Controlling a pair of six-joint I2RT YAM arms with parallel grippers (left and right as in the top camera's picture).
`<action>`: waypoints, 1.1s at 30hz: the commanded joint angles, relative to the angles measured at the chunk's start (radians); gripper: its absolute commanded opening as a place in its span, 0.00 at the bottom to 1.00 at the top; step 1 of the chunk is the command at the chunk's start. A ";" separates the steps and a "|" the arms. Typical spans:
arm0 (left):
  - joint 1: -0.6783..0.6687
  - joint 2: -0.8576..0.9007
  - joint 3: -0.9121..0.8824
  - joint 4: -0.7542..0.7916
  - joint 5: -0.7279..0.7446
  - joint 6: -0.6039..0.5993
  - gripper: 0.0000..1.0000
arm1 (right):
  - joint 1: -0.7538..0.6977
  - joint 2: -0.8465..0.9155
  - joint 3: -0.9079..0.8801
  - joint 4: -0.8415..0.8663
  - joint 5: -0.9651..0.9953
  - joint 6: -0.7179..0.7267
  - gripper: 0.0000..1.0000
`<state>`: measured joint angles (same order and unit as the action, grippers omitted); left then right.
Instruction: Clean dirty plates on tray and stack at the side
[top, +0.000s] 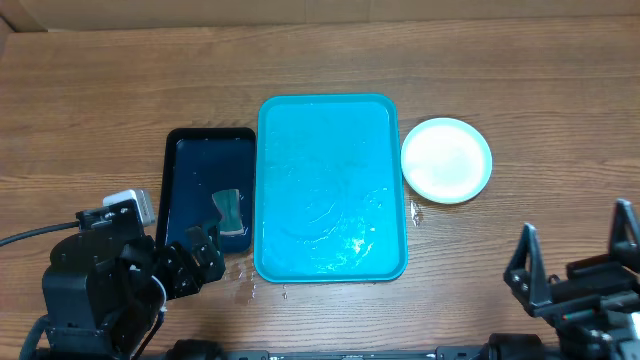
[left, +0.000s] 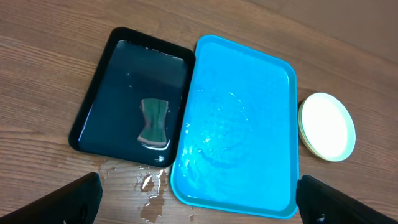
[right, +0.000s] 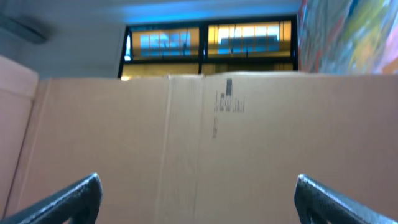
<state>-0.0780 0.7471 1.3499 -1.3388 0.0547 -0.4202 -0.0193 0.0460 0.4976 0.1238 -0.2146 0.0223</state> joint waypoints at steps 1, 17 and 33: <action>0.001 -0.002 0.009 0.004 -0.014 -0.014 1.00 | -0.003 -0.043 -0.117 0.070 -0.008 0.000 1.00; 0.001 -0.002 0.009 0.004 -0.014 -0.014 1.00 | -0.003 -0.043 -0.471 0.161 -0.007 0.004 1.00; 0.001 -0.002 0.009 0.004 -0.014 -0.014 1.00 | -0.002 -0.043 -0.490 -0.176 0.102 0.082 1.00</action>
<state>-0.0780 0.7471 1.3499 -1.3388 0.0547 -0.4202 -0.0193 0.0128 0.0181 -0.0048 -0.1398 0.0761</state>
